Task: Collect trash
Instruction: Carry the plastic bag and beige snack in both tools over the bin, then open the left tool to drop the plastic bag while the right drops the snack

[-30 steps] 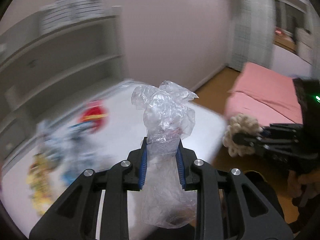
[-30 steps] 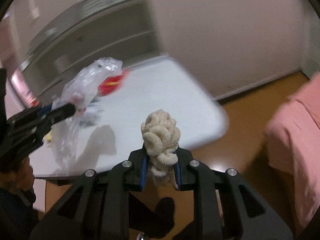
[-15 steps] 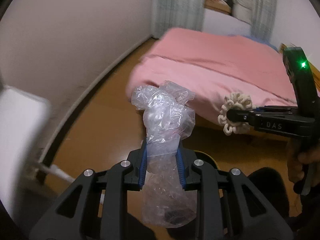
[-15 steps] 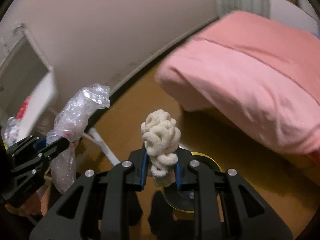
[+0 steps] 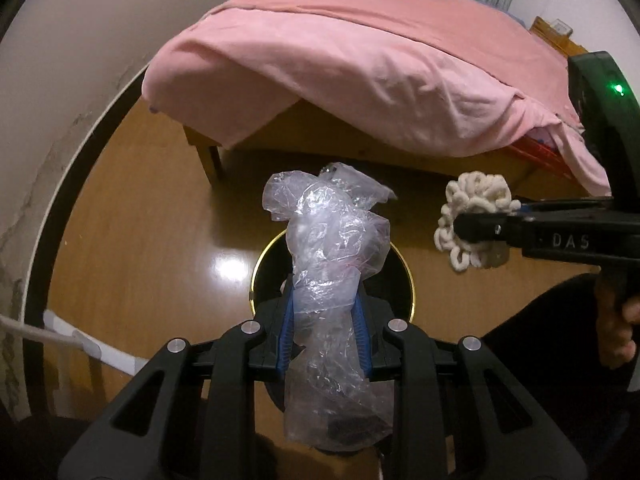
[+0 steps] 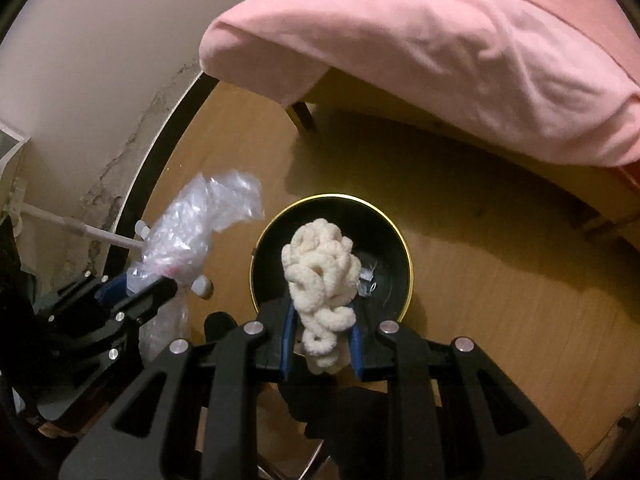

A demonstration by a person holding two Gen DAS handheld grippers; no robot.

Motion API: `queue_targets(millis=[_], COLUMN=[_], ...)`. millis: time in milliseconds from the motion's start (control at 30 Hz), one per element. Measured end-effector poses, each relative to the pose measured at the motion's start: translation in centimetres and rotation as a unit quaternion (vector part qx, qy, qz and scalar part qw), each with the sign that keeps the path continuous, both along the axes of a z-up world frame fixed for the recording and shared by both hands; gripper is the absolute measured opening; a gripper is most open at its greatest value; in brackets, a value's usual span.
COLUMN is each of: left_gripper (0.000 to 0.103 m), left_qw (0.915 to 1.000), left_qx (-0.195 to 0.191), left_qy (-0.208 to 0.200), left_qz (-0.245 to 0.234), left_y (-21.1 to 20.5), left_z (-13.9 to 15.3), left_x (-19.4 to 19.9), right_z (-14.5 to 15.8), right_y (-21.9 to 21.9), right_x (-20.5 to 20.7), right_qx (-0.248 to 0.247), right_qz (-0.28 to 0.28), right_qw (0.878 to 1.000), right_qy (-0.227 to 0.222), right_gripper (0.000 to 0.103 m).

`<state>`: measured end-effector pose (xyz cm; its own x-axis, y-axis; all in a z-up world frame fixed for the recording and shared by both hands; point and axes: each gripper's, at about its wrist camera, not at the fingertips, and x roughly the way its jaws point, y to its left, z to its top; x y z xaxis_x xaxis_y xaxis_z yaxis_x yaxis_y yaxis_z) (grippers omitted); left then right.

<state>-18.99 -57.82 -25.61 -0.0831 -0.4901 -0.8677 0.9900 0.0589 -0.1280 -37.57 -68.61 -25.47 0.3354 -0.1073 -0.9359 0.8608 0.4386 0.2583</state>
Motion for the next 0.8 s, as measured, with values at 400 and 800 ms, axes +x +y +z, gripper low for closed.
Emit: queue_targets(millis=[400,800], left_gripper=[0.062,0.068], left_qw=[0.9998,0.9993], left_qx=[-0.006,-0.004], left_qy=[0.017,0.017], left_qz=[0.011,0.032], left_y=[-1.7,-1.3], left_z=[-0.2,-0.1], left_x=[-0.4,0.6], right_z=[0.5,1.2], right_y=[-0.4,-0.1], right_x=[-0.3,0.3], right_qx=[-0.007,-0.013], right_qz=[0.000,0.008], right_qw=[1.000,1.000], right_qy=[-0.012,-0.015], right_gripper=[0.022,0.054])
